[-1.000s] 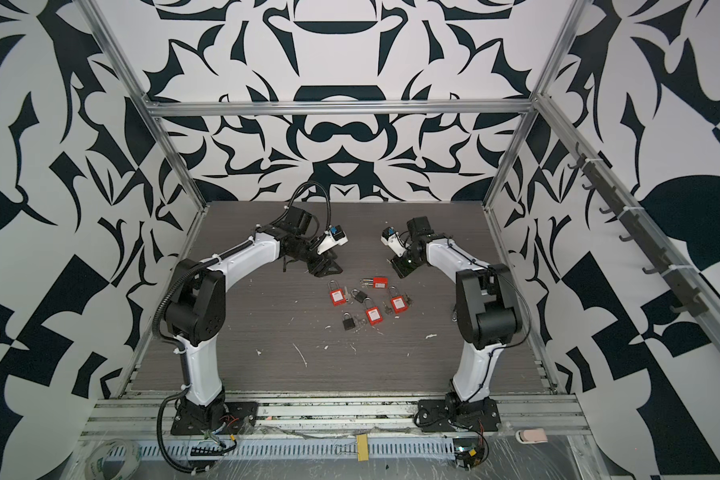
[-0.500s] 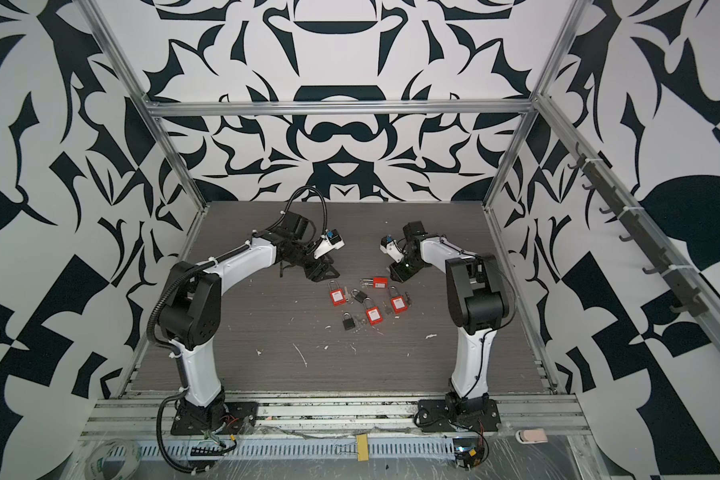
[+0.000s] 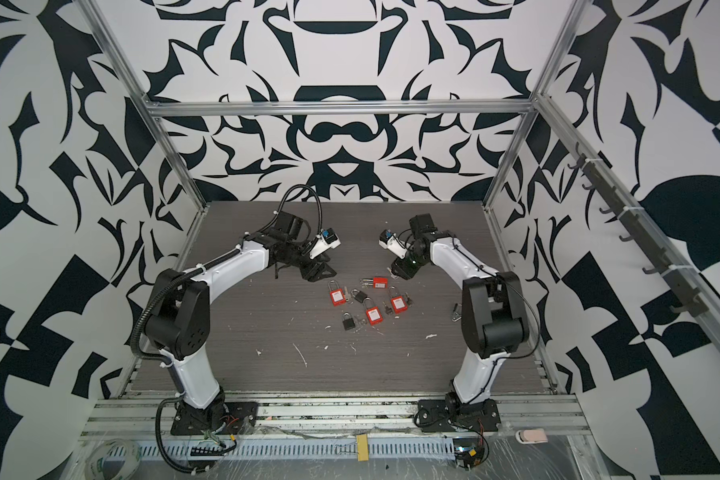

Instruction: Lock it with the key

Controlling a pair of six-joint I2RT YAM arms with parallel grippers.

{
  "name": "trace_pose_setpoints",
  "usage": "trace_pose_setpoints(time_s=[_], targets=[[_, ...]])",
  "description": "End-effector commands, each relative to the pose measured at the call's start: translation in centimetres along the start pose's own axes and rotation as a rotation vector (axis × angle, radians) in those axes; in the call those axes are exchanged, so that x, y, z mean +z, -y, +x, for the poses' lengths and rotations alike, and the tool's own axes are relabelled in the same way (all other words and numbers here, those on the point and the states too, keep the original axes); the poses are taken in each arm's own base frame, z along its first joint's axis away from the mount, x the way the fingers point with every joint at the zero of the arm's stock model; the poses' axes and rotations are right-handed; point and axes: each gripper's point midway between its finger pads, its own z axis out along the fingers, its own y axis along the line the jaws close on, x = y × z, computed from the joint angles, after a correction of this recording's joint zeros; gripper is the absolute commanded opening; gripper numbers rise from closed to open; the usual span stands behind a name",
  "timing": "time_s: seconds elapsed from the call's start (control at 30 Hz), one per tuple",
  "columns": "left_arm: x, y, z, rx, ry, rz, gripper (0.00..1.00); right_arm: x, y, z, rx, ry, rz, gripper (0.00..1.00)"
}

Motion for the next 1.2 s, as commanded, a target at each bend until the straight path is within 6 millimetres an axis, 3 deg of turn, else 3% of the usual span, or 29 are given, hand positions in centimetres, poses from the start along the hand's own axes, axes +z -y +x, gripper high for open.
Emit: trace_pose_setpoints(time_s=[0.0,0.2,0.53,0.9,1.17], targets=[[-0.9,0.2,-0.2,0.002,0.018,-0.016,0.64,0.0,-2.6,-1.1,-0.131,0.067,-0.081,0.55],[-1.0,0.4,-0.4,0.000,0.030,-0.011,0.64,2.3,-3.0,-2.6,-0.129,0.029,-0.140,0.56],[-1.3,0.9,0.5,-0.026,0.023,-0.030,0.64,5.0,-3.6,-2.9,-0.110,-0.030,-0.242,0.56],[-1.2,0.7,0.7,-0.049,0.013,-0.037,0.63,5.9,-3.6,-2.4,-0.058,-0.056,-0.257,0.36],[-1.3,0.6,0.5,-0.052,0.018,-0.040,0.63,4.7,-2.1,-2.7,0.109,-0.004,-0.253,0.20]])
